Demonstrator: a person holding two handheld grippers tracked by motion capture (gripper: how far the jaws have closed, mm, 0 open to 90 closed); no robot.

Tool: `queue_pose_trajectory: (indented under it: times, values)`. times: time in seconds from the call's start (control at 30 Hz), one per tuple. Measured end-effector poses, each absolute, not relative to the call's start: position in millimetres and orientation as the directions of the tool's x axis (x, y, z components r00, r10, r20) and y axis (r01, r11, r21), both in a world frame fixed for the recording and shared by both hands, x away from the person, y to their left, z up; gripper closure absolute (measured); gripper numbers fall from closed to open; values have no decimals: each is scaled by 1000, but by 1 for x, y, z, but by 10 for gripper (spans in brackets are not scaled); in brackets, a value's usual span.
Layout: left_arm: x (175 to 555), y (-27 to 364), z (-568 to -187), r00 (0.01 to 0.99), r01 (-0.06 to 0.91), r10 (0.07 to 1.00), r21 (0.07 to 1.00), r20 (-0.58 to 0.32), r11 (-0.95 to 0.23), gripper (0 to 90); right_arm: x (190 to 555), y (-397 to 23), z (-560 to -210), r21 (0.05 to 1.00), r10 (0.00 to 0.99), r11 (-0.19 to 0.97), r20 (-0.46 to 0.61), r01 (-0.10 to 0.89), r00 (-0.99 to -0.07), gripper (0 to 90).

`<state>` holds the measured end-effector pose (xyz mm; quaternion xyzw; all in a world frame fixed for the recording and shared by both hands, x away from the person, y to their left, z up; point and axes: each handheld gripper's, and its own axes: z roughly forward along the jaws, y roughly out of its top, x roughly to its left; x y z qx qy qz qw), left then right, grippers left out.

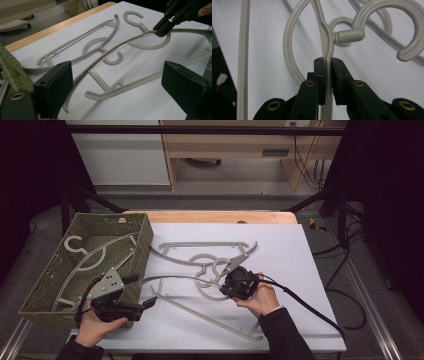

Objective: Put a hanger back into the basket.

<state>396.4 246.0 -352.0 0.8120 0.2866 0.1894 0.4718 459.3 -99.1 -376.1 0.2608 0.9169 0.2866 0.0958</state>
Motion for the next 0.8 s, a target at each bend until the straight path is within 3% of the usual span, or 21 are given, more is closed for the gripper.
queue_pose_trajectory:
  times: [0.47, 0.8]
  values:
    - [407, 205, -350, 837, 298, 546, 810, 34, -506, 117, 434, -104, -364, 581, 400, 762, -73, 288, -913, 834]
    - [418, 161, -350, 890, 253, 450, 745, 70, -617, 179, 428, -98, -365, 579, 357, 773, -56, 261, -933, 834]
